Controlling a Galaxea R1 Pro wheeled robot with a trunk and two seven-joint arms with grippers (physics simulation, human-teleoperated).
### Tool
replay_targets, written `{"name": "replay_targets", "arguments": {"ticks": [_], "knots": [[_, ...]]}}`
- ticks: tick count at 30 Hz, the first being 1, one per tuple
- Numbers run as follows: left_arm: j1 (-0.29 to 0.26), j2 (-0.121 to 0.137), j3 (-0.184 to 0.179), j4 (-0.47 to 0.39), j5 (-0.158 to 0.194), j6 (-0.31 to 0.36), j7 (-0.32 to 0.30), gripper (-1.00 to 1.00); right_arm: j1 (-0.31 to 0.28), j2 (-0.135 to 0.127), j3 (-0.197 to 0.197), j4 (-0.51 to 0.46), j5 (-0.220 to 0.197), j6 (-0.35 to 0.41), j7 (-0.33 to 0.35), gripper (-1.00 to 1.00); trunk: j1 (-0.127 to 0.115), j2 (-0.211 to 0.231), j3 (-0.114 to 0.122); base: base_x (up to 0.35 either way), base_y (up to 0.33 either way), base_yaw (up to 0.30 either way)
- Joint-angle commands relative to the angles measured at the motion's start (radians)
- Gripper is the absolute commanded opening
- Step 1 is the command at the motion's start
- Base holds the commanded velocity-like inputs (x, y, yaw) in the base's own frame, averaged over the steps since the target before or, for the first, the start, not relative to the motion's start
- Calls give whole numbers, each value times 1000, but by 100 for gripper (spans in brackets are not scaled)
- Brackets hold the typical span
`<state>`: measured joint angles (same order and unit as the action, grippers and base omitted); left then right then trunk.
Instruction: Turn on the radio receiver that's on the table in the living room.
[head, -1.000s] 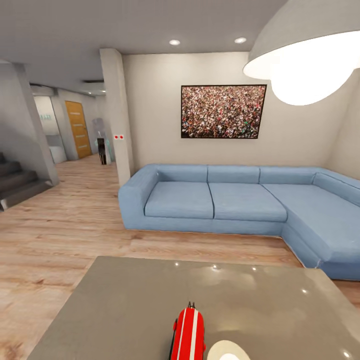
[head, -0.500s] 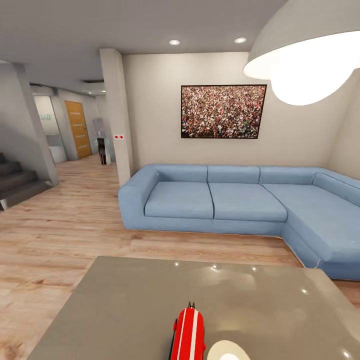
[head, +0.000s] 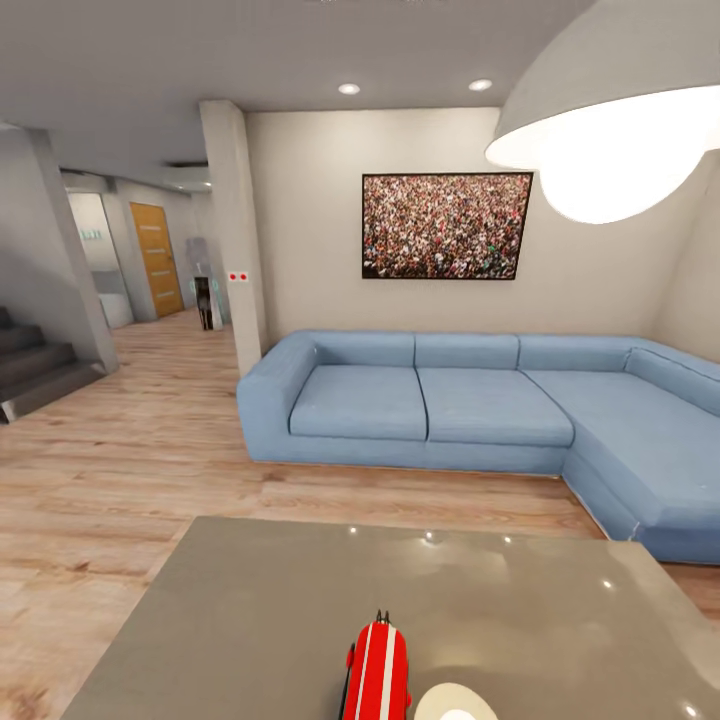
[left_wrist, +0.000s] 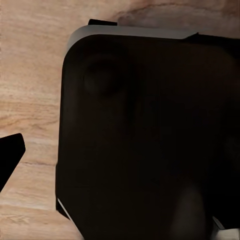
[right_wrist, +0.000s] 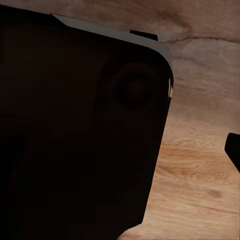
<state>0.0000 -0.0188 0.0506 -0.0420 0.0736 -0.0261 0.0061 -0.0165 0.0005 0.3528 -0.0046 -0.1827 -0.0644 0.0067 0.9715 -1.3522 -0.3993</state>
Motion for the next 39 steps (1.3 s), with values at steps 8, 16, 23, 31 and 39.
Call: {"name": "replay_targets", "arguments": {"ticks": [8,16,23,31,39], "knots": [[0,0,0,0,0,0,-1,100,0,1,0,0,0,1,2,100,-31,56,25,0,0,0],[0,0,0,0,0,0,-1,100,0,2,0,0,0,0,4,100,-61,112,50,0,0,0],[0,0,1,0,0,0,-2,100,0,1,0,0,3,-1,6,100,-88,161,72,0,0,0],[0,0,1,0,0,0,-2,100,1,1,0,0,6,-1,9,100,-119,217,97,0,0,0],[0,0,1,0,0,0,-2,100,0,1,0,0,2,-3,9,100,-150,273,122,0,0,0]]}}
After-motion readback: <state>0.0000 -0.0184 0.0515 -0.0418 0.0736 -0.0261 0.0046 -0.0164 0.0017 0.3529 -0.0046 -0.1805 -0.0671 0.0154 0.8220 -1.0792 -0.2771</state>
